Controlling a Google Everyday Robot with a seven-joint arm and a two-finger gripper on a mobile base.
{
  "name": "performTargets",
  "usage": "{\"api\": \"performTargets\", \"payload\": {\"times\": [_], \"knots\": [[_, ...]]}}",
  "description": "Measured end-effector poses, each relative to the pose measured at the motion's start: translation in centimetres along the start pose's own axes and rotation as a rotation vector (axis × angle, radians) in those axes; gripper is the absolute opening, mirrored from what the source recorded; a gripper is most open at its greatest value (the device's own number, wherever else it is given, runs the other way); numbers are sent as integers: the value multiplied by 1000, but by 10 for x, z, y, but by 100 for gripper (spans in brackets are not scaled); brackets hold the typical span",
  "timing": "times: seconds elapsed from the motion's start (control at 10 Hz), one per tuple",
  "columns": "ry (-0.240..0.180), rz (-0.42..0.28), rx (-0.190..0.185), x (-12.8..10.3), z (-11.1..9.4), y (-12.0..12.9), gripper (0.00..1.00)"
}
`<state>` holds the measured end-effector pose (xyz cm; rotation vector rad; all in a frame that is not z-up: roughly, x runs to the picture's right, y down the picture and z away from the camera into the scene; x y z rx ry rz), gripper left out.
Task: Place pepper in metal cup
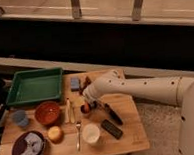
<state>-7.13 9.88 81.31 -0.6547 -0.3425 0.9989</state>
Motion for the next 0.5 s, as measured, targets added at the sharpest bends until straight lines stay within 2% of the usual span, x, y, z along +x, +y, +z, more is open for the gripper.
{"api": "performTargets", "payload": {"times": [0.2, 0.4, 0.5], "knots": [[-8, -5, 22, -2, -9, 0, 63], [-6, -29, 76, -13, -30, 2, 63], [-4, -37, 85, -15, -32, 3, 63]]}}
